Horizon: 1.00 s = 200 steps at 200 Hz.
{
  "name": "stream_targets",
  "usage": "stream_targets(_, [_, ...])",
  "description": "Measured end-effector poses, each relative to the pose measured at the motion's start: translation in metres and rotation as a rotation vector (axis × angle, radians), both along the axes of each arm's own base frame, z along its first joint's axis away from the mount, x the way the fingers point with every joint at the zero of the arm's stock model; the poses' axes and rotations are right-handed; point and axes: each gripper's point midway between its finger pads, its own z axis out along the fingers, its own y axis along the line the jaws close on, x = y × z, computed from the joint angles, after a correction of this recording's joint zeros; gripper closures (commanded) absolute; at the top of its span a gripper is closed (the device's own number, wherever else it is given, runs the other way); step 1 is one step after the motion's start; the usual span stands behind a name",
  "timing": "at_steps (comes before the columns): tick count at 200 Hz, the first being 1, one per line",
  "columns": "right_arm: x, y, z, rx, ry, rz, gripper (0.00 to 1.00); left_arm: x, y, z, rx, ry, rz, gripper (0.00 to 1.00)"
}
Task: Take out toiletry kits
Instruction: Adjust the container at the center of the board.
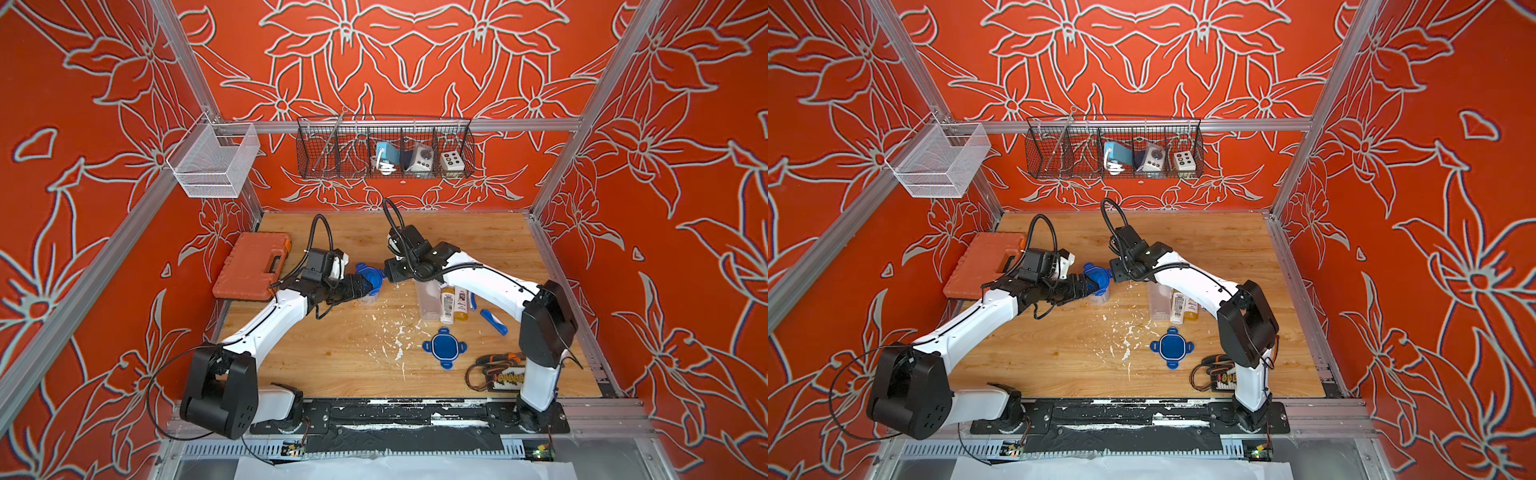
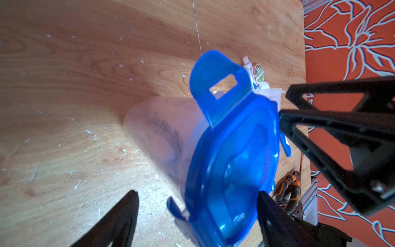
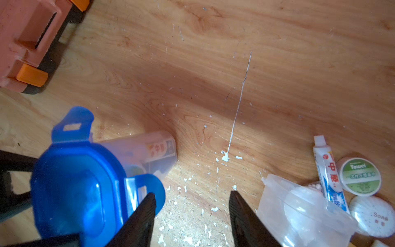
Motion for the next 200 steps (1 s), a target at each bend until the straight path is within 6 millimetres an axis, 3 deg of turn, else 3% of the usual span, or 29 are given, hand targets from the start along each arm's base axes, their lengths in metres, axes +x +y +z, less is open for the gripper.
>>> stream_targets(61, [0.004,0.008,0.003,0.0,0.02,0.027,0.43,0.007,0.004,0.005,0.012,-0.002,0.033,0.16])
stream_targets(137, [-0.01,-0.009,-0.002,-0.034,0.051,0.03,0.42,0.028,0.01,0.022,0.053,-0.035,0.085,0.06])
stream_targets(177, [-0.016,-0.005,-0.005,-0.014,0.074,0.049,0.42,0.048,0.035,0.044,0.142,-0.114,0.178,0.12])
stream_targets(200, [-0.016,-0.003,-0.007,-0.006,0.081,0.051,0.42,0.066,0.038,0.053,0.168,-0.142,0.185,0.17])
